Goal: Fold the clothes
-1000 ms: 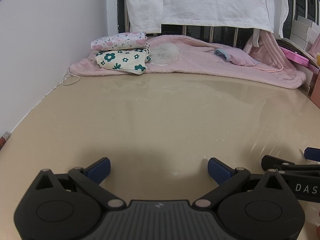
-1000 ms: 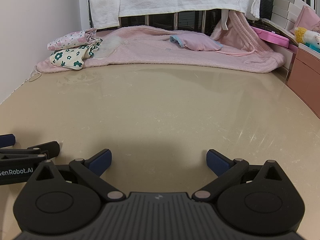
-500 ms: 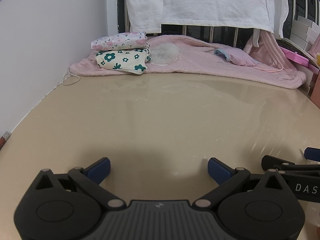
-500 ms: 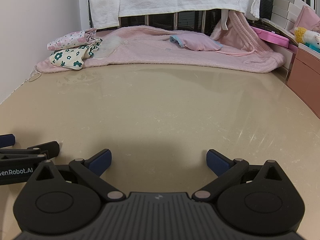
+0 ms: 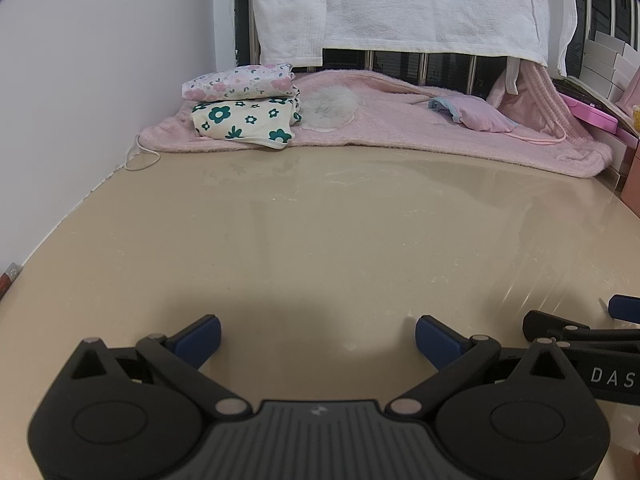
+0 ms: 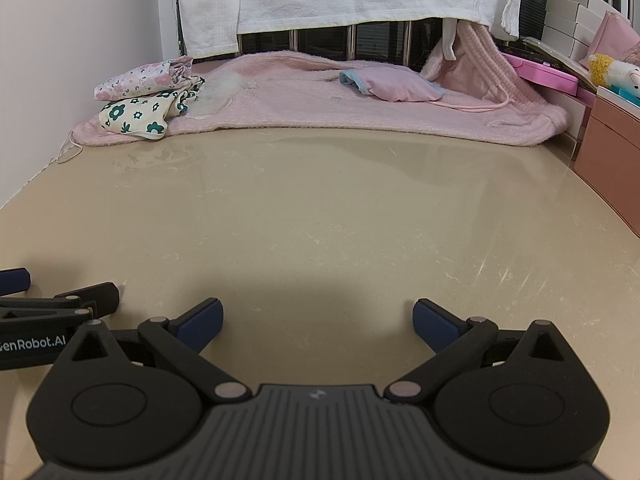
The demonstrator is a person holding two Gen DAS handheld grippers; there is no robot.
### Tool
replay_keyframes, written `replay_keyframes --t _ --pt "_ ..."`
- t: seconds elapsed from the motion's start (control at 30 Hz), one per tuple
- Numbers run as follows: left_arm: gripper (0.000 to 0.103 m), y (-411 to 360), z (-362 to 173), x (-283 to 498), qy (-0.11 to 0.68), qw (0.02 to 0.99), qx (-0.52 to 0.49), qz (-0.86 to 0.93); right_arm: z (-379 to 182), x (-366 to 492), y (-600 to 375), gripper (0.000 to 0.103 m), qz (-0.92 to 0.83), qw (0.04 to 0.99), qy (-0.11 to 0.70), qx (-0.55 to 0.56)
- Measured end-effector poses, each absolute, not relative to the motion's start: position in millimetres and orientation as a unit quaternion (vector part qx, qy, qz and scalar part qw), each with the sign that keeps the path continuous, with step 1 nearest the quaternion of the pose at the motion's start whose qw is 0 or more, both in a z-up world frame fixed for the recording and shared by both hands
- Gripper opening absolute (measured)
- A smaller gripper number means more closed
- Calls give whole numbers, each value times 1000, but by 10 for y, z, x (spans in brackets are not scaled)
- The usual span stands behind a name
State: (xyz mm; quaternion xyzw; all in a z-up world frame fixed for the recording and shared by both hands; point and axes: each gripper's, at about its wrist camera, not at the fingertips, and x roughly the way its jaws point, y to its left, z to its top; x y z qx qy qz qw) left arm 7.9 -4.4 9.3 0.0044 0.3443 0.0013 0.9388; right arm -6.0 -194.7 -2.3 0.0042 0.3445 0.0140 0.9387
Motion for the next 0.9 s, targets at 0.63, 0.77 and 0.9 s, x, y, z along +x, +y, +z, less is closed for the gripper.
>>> replay_keyframes --t 0.63,0.77,0.9 --pt "103 -58 109 94 344 939 4 1 -25 -61 -1947 103 14 939 345 4" --pt "103 -60 118 103 344 939 4 1 -25 -61 -1949 103 14 939 345 4" --pt "103 -62 126 111 344 939 4 1 -25 -61 -1950 103 14 939 345 4"
